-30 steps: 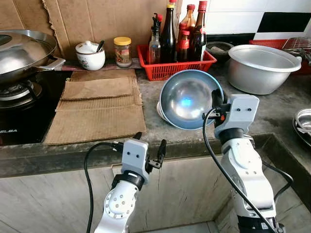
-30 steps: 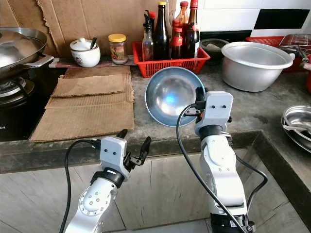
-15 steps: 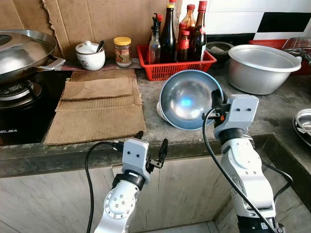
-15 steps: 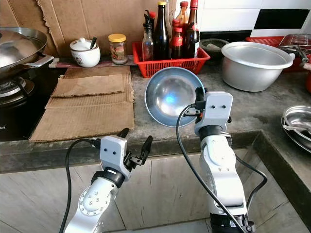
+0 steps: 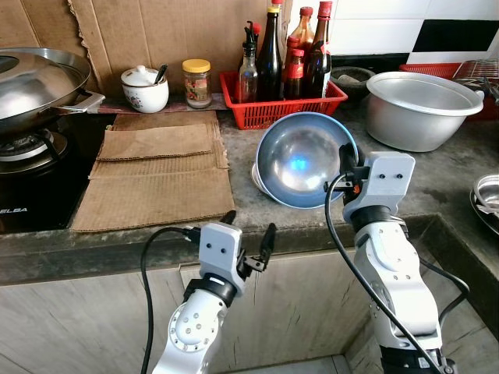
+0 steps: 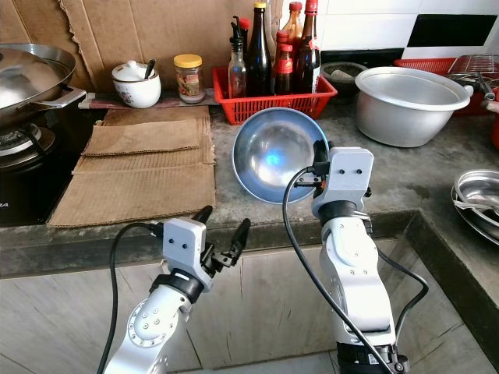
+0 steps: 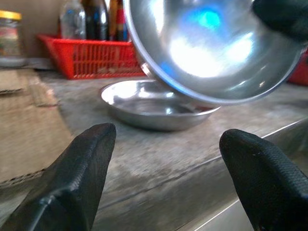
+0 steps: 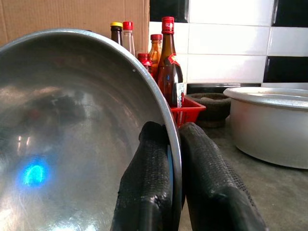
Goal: Kitchen organization
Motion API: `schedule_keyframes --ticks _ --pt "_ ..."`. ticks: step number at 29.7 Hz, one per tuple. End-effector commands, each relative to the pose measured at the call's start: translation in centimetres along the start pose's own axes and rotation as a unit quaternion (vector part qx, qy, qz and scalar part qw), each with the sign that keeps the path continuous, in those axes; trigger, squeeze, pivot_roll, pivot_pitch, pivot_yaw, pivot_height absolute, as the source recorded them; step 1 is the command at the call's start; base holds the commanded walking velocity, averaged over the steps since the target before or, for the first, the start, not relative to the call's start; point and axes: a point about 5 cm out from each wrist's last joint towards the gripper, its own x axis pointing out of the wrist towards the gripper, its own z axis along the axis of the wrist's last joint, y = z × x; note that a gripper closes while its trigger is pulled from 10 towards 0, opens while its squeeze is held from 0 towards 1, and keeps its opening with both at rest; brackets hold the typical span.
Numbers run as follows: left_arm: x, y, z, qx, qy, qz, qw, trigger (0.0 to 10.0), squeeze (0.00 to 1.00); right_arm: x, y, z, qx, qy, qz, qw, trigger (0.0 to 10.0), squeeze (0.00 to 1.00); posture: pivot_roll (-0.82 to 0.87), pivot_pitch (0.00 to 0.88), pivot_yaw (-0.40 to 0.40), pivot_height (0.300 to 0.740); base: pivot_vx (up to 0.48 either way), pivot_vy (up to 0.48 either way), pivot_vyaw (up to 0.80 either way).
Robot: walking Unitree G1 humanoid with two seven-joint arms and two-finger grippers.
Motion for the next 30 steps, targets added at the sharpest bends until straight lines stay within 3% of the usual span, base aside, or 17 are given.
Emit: schedule_keyframes --ticks 1,12,30 --pt "0.0 -1.1 0.5 -0.019 -0.015 -0.022 0.999 10.0 0.0 0.2 0.1 0.4 0.005 -0.005 -0.003 1.0 10.0 0.0 0.05 0.03 -0.044 0.74 0.0 0.0 0.0" --pt "-0.4 -2.4 0.7 -0.034 -0.023 -0.078 0.996 10.0 0.0 0.3 0.0 0.3 0.006 -0.003 -0.004 1.0 10.0 0.0 0.05 0.03 -0.047 0.74 0.0 0.0 0.0" --pt "-0.9 -2.4 0.9 -0.039 -0.028 -0.107 0.993 10.0 0.0 0.2 0.0 0.2 0.005 -0.002 -0.002 1.0 10.0 0.0 0.05 0.01 -0.047 0.74 0.0 0.0 0.0"
